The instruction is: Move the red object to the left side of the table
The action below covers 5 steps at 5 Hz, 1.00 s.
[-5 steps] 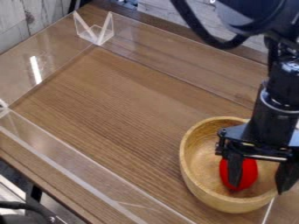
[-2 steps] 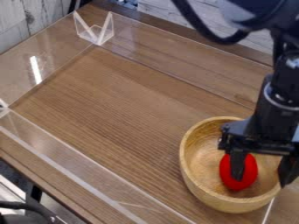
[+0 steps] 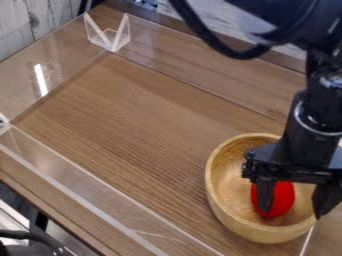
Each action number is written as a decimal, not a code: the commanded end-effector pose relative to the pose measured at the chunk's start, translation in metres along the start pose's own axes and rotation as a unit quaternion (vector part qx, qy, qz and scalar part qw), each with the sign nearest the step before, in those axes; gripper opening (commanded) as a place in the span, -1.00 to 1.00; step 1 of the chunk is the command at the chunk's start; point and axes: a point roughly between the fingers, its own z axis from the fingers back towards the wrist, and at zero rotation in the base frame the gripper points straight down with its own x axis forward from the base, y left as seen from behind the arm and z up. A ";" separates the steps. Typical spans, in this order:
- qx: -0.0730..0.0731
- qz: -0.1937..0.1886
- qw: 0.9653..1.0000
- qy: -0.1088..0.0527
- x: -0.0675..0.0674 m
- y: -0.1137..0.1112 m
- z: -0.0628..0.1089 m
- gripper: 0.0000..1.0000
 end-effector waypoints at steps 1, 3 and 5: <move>-0.028 0.020 0.999 -0.026 0.003 -0.010 0.026 1.00; -0.024 0.078 0.996 -0.042 0.011 -0.006 0.029 1.00; -0.019 0.106 0.993 -0.052 0.023 -0.016 0.022 1.00</move>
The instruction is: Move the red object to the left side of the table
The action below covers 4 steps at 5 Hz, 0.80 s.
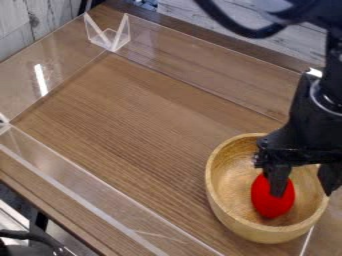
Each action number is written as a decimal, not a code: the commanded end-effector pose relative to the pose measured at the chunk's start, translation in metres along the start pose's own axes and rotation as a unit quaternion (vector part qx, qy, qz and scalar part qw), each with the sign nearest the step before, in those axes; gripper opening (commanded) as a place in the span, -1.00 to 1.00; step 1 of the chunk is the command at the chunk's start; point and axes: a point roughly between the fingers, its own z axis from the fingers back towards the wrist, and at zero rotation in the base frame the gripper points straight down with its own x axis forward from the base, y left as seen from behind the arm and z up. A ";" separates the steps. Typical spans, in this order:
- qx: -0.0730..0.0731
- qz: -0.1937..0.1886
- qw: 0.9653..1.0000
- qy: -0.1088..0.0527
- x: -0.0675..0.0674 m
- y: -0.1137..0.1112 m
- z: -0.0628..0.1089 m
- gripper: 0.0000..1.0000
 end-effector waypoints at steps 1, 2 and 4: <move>-0.023 -0.018 0.999 -0.017 0.002 -0.014 0.009 1.00; -0.015 -0.020 1.000 -0.016 -0.008 -0.006 -0.002 1.00; -0.003 -0.031 0.999 -0.013 -0.006 -0.001 -0.011 1.00</move>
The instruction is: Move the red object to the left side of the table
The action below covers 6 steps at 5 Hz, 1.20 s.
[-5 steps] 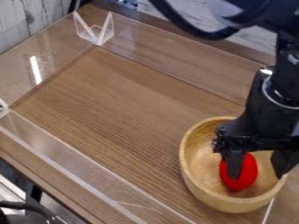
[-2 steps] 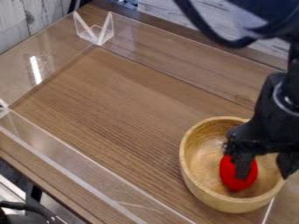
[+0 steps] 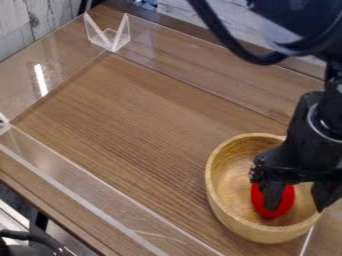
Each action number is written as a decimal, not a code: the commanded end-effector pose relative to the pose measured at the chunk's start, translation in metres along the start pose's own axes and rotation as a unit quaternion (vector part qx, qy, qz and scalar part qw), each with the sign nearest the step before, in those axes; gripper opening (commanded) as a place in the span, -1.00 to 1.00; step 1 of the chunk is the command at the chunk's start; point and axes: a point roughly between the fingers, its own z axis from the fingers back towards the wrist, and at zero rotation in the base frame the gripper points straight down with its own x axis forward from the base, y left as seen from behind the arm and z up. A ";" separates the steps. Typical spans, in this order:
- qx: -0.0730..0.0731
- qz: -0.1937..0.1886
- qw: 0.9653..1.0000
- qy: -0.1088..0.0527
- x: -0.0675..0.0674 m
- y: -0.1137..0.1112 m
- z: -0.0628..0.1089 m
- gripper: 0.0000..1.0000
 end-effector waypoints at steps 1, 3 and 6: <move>-0.009 -0.008 1.000 -0.004 -0.002 0.002 -0.007 -1.00; -0.047 -0.038 0.998 -0.019 0.003 0.014 0.018 -1.00; -0.087 -0.067 0.993 -0.048 0.028 0.064 0.082 -1.00</move>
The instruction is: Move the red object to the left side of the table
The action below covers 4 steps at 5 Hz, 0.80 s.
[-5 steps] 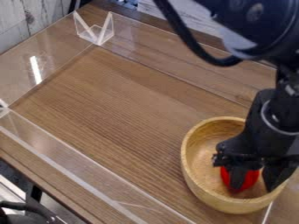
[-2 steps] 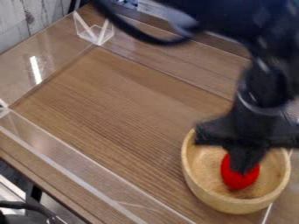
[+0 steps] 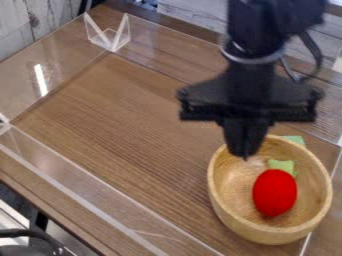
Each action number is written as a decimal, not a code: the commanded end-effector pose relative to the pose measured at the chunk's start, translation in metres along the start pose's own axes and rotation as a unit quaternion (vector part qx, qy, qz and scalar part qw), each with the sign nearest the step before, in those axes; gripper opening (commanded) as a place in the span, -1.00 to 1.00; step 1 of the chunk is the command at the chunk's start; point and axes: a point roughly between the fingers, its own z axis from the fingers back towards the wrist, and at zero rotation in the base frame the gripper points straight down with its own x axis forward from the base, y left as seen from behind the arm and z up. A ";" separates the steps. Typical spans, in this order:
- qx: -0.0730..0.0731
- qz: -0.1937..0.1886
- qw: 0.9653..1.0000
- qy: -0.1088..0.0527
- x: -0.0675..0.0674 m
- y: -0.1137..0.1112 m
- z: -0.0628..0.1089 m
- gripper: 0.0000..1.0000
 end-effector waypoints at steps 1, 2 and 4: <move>-0.011 -0.033 0.999 0.000 -0.003 -0.011 0.000 -1.00; -0.013 -0.062 0.998 0.008 -0.009 -0.017 -0.006 -1.00; -0.010 -0.104 0.994 0.013 0.000 -0.013 -0.005 -1.00</move>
